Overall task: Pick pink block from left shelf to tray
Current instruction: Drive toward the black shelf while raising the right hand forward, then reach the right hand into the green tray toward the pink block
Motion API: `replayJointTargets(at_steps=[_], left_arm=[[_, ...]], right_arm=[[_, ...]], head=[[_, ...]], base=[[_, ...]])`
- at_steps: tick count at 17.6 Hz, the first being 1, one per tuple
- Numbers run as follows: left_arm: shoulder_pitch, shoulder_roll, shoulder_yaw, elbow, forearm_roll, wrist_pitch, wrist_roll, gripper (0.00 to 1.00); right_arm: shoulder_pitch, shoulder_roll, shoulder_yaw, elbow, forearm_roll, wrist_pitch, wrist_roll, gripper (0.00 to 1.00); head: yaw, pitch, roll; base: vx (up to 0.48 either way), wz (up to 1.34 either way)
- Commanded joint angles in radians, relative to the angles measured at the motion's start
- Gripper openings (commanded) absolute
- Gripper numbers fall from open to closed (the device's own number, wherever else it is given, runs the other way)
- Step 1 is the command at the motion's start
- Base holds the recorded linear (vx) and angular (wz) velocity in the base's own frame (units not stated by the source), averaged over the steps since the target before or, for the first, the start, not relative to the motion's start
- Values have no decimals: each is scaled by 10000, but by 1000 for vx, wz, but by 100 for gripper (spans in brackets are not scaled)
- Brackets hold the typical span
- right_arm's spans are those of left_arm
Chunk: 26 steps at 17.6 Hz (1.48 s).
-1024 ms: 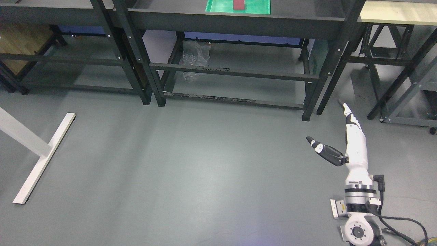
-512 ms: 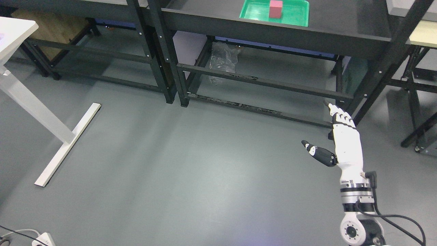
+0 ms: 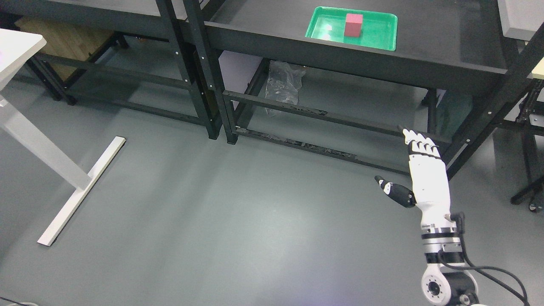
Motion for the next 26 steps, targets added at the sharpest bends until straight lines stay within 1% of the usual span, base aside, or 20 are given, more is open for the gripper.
replayJointTargets(at_steps=[1,13,15,18,19,23,26], left_arm=[[91,175,0,0,-15,-6,5,100],[91,175,0,0,-15,-6,5,100],[91,175,0,0,-15,-6,5,100],[91,175,0,0,-31,-6,5,100],[91,175,0,0,-15,9,5,100],[91,175,0,0,-15,-6,5,100],[91,175,0,0,-15,-6,5,100]], right_arm=[[-1,-174,33,1,139,9,-14,99],[-17,-174,217,31,-44,25,-30,99],[-17,-174,217,16,-426,-67,-106,99],[-1,-174,217,1,-1193,-679,-106,99],[-17,-174,232,1,-1241,-711,-106,99],[-1,-174,325,16,-1226,-589,-30,99],[-17,-174,401,31,-1211,-298,16,99]], head=[[0,0,0],[0,0,0],[0,0,0],[0,0,0],[0,0,0],[0,0,0],[0,0,0]], base=[[211,-60],[227,-20],[254,-67],[280,-61],[246,-8],[255,40],[257,57]])
